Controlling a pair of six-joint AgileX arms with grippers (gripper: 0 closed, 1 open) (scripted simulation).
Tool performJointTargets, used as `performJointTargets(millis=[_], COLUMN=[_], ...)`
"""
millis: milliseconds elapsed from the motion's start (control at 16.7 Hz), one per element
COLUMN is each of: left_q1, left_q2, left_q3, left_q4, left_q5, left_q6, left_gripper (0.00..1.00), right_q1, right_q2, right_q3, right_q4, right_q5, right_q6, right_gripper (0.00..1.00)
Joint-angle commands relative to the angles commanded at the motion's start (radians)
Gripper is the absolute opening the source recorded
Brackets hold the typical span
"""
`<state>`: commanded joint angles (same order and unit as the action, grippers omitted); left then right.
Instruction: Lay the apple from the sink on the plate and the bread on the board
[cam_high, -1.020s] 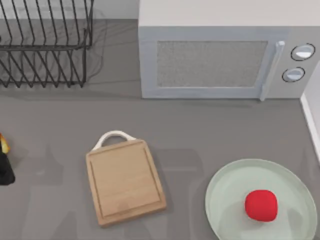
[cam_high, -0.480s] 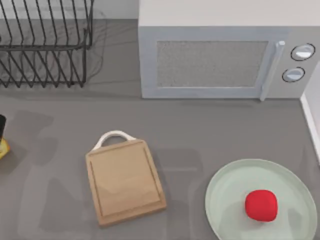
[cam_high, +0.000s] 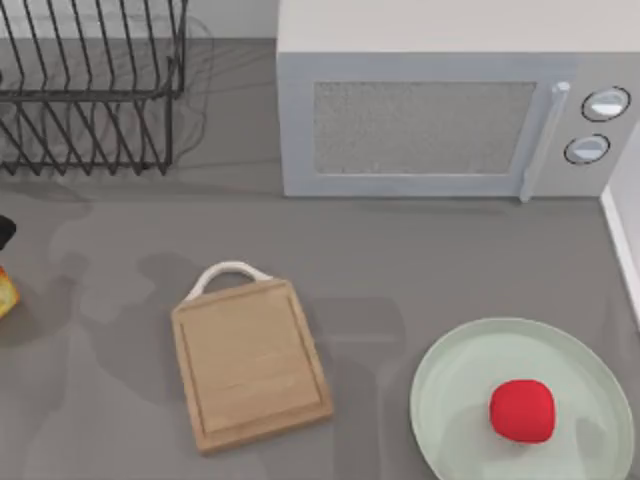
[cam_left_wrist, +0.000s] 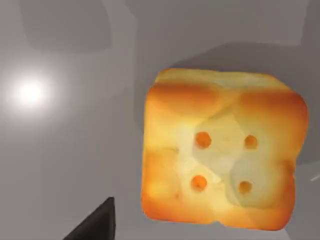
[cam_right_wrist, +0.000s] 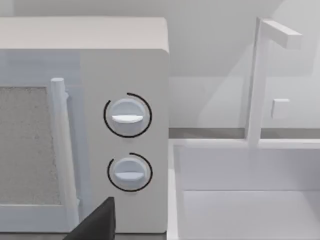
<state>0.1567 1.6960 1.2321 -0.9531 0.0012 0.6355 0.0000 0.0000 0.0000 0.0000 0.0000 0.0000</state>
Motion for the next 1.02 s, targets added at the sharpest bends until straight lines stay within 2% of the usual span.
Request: performJointTargets(millis=[240,660,1020], left_q1=[0.016,0.014,0.019], left_q2=[0.165,0.183,0.259], left_q3=[0.121,0.13,0.021], left_q4=[-0.095,-0.1,0.092], left_q5=[-0.001,-0.001,0.0], left_q6=[0.062,0.068,0.071], left_gripper=[1.0,1.0,1.0], right_q1=[0.0,0.0,0.0], right_q2=[0.0,0.0,0.0], right_q3=[0.0,0.0,0.0], right_q4=[0.0,0.0,0.0], right_q5=[0.0,0.0,0.0], right_q6=[0.0,0.0,0.0], right_gripper=[1.0,1.0,1.0])
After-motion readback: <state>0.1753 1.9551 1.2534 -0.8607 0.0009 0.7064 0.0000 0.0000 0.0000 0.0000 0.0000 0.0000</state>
